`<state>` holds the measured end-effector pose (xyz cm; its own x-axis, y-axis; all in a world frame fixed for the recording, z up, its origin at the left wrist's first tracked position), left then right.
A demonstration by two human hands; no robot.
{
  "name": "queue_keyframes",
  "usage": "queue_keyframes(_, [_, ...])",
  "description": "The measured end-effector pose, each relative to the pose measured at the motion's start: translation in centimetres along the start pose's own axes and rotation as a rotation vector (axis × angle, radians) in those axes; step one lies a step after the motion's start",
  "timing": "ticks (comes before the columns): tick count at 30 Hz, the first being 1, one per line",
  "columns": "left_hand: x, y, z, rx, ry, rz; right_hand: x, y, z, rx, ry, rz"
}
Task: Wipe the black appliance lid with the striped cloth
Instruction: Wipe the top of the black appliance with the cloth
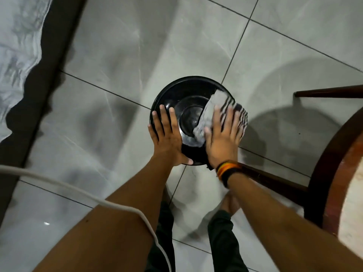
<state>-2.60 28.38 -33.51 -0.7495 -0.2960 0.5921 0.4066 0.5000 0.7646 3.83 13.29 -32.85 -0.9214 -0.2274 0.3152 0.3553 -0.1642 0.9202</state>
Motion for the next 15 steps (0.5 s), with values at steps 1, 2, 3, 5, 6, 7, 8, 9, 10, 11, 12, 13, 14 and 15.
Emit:
queue_keyframes(1, [0.0, -0.1, 0.0, 0.003, 0.009, -0.008, 2.1, -0.9, 0.6, 0.046, 0.05, 0.019])
queue_keyframes(2, [0.0, 0.0, 0.1, 0.003, 0.018, -0.022, 3.7, -1.9, 1.4, 0.091, 0.105, 0.041])
queue_keyframes(3, [-0.1, 0.1, 0.2, 0.001, 0.025, -0.046, 4.6, -2.7, 2.2, 0.124, 0.152, 0.054])
queue_keyframes(5, [-0.2, -0.1, 0.3, -0.009, 0.032, -0.041, 3.6, -2.9, 3.8, 0.147, 0.23, 0.068])
queue_keyframes(6, [-0.3, -0.2, 0.2, -0.013, 0.027, -0.01, 2.3, -2.6, 4.4, 0.145, 0.264, 0.078])
queue_keyframes(7, [-0.2, -0.5, 0.0, -0.021, 0.018, 0.017, 0.9, -2.2, 4.6, 0.139, 0.306, 0.083])
queue_keyframes(8, [-0.2, -0.3, 0.0, -0.023, 0.018, 0.017, -0.8, -1.5, 5.0, 0.129, 0.346, 0.077])
queue_keyframes(9, [-0.1, -0.1, 0.1, -0.024, 0.018, 0.002, -2.4, -0.8, 5.2, 0.121, 0.368, 0.061])
queue_keyframes(10, [0.0, 0.0, 0.0, -0.019, 0.018, -0.011, -3.9, -0.2, 5.1, 0.116, 0.365, 0.041])
queue_keyframes(11, [0.1, 0.0, -0.1, -0.007, 0.017, -0.021, -4.9, 0.4, 4.6, 0.099, 0.328, 0.018])
queue_keyframes(12, [0.0, -0.1, -0.1, -0.002, 0.017, -0.025, -5.5, 0.6, 4.0, 0.07, 0.264, 0.004])
queue_keyframes(13, [0.0, -0.1, -0.1, -0.006, 0.02, -0.032, -5.5, 0.8, 3.2, 0.019, 0.184, -0.004])
queue_keyframes(14, [0.0, -0.2, 0.0, -0.009, 0.025, -0.03, -4.8, 0.7, 2.2, -0.033, 0.095, -0.005])
queue_keyframes(15, [-0.1, -0.3, 0.0, -0.009, 0.028, -0.026, -3.3, 0.4, 1.1, -0.069, 0.01, -0.007])
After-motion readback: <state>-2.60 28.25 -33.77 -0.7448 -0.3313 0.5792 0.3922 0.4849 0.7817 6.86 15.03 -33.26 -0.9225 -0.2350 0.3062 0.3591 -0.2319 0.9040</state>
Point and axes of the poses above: each hand's wrist, its own x-axis away from the middle knuckle, its own y-axis out of the back of the hand, z = x × y, the point moved 7 cm from there along -x, towards the middle knuckle, and after that the axes turned 5 degrees about -z, right-handed, at the moved point
